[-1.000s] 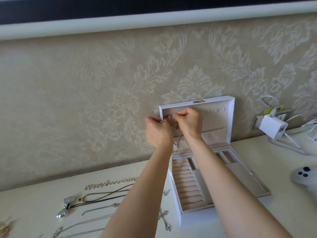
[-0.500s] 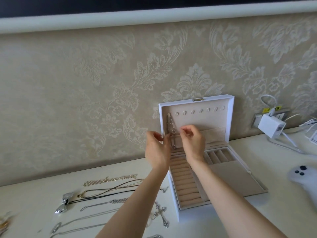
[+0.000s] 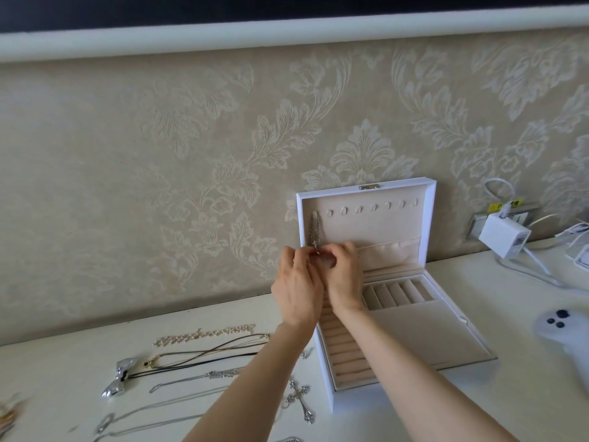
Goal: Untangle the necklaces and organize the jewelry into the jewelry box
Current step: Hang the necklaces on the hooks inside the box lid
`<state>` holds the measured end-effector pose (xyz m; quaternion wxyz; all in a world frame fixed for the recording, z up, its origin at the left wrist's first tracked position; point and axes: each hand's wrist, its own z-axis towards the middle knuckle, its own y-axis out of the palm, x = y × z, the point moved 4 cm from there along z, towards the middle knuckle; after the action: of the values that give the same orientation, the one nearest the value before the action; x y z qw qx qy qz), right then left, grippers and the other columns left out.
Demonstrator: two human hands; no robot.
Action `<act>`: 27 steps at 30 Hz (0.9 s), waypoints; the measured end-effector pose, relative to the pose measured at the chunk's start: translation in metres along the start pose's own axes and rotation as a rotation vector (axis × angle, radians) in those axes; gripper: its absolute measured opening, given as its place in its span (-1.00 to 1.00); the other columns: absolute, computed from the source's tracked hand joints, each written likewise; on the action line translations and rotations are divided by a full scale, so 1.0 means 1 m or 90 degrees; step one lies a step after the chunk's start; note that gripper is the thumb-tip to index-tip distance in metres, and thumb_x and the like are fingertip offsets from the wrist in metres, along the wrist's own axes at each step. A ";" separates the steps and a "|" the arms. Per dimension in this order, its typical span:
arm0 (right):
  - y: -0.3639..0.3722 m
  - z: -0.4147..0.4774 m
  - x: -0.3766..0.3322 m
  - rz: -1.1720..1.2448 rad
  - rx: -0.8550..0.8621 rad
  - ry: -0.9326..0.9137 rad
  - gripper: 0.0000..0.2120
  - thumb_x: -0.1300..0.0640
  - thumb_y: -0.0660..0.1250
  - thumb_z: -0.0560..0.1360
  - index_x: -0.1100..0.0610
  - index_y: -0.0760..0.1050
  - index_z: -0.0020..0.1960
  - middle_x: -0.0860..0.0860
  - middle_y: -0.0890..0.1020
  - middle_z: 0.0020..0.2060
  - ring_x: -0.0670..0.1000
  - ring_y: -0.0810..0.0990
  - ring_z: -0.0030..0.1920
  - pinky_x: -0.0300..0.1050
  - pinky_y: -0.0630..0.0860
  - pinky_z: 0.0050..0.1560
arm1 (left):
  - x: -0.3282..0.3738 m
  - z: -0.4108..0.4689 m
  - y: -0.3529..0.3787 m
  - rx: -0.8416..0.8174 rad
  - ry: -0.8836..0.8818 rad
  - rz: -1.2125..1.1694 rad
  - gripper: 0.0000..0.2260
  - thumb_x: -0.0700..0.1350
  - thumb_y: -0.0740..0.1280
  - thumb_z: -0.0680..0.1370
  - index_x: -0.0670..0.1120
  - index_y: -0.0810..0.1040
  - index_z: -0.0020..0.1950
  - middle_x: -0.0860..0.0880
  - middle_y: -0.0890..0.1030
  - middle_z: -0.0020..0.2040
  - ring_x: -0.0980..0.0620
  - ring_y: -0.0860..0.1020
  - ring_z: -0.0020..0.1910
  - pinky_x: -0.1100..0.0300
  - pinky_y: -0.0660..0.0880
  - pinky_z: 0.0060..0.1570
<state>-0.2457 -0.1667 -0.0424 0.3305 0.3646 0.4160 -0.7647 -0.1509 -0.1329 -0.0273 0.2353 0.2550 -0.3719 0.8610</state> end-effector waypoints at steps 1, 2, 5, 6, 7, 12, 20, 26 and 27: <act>-0.002 -0.001 0.001 0.021 0.011 -0.001 -0.89 0.18 0.44 0.39 0.15 0.58 -0.10 -0.02 0.48 -0.12 0.06 0.54 -0.12 -0.03 0.46 -0.10 | -0.001 0.000 0.000 0.003 0.003 0.014 -0.59 -0.01 -0.03 0.46 -0.07 0.58 0.00 -0.08 0.48 -0.09 -0.17 0.53 -0.22 0.16 0.25 -0.43; -0.005 -0.002 0.002 0.041 0.020 -0.003 -0.90 0.19 0.44 0.38 0.13 0.57 -0.12 -0.04 0.50 -0.15 0.04 0.54 -0.15 -0.02 0.47 -0.09 | 0.000 0.000 0.000 0.007 0.013 0.031 -0.60 -0.03 -0.02 0.45 -0.08 0.58 -0.02 -0.09 0.49 -0.11 -0.16 0.53 -0.23 0.17 0.25 -0.47; -0.010 -0.003 0.013 0.083 0.010 0.039 -0.81 0.24 0.39 0.38 -0.02 0.45 -0.21 -0.09 0.55 -0.32 0.02 0.53 -0.25 0.04 0.50 -0.13 | 0.003 0.001 0.000 -0.003 0.049 0.106 -0.74 -0.19 0.12 0.40 -0.08 0.60 -0.10 -0.10 0.48 -0.18 -0.12 0.53 -0.30 0.26 0.21 -0.57; -0.011 -0.004 0.018 0.101 -0.006 0.054 -0.79 0.25 0.38 0.39 -0.04 0.43 -0.22 -0.09 0.56 -0.34 0.03 0.54 -0.26 0.07 0.52 -0.13 | 0.003 0.000 0.002 -0.011 0.053 0.126 -0.79 -0.27 0.22 0.37 -0.09 0.59 -0.11 -0.11 0.47 -0.19 -0.12 0.52 -0.31 0.27 0.20 -0.58; -0.011 -0.004 0.024 0.114 -0.024 0.065 -0.78 0.25 0.37 0.39 -0.05 0.44 -0.22 -0.08 0.58 -0.33 0.03 0.56 -0.26 0.09 0.53 -0.12 | 0.003 0.000 0.004 -0.022 0.053 0.133 -0.78 -0.34 0.30 0.33 -0.10 0.58 -0.12 -0.12 0.46 -0.19 -0.13 0.51 -0.31 0.27 0.21 -0.59; -0.017 -0.004 0.032 0.173 -0.143 0.120 -0.75 0.34 0.29 0.41 -0.01 0.54 -0.15 0.04 0.58 -0.32 -0.01 0.54 -0.31 -0.18 0.52 -0.27 | 0.003 -0.003 0.011 -0.081 0.019 0.136 -0.75 -0.40 0.33 0.28 -0.16 0.51 -0.10 -0.15 0.41 -0.13 -0.16 0.46 -0.22 0.19 0.26 -0.56; -0.024 0.008 0.036 0.147 -0.156 0.124 -0.82 0.34 0.44 0.39 0.07 0.57 -0.25 -0.01 0.57 -0.40 -0.10 0.47 -0.38 -0.16 0.43 -0.23 | 0.004 -0.003 0.012 -0.005 0.184 0.274 -0.73 -0.28 0.08 0.27 -0.12 0.52 -0.17 -0.10 0.41 -0.09 -0.07 0.28 -0.21 0.13 0.20 -0.24; -0.046 0.028 0.014 0.401 -0.028 0.185 -0.90 0.44 0.32 0.46 0.30 0.57 -0.11 0.13 0.59 -0.31 -0.08 0.60 -0.41 -0.27 0.59 -0.30 | 0.008 0.003 0.012 -0.023 0.254 0.317 -0.66 -0.29 0.02 0.27 -0.10 0.53 -0.17 -0.06 0.50 -0.14 -0.05 0.24 -0.22 0.13 0.13 -0.26; -0.047 0.031 0.009 0.449 -0.027 0.194 -0.88 0.46 0.30 0.46 0.29 0.56 -0.12 0.14 0.59 -0.30 -0.04 0.61 -0.37 -0.23 0.61 -0.25 | 0.007 0.002 0.013 -0.026 0.255 0.315 -0.64 -0.29 0.01 0.27 -0.10 0.54 -0.14 -0.05 0.51 -0.12 -0.05 0.25 -0.22 0.13 0.14 -0.26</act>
<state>-0.2971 -0.1756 -0.0190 0.5151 0.5876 0.3254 -0.5325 -0.1629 -0.1411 -0.0283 0.0925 -0.0224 -0.3858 0.9177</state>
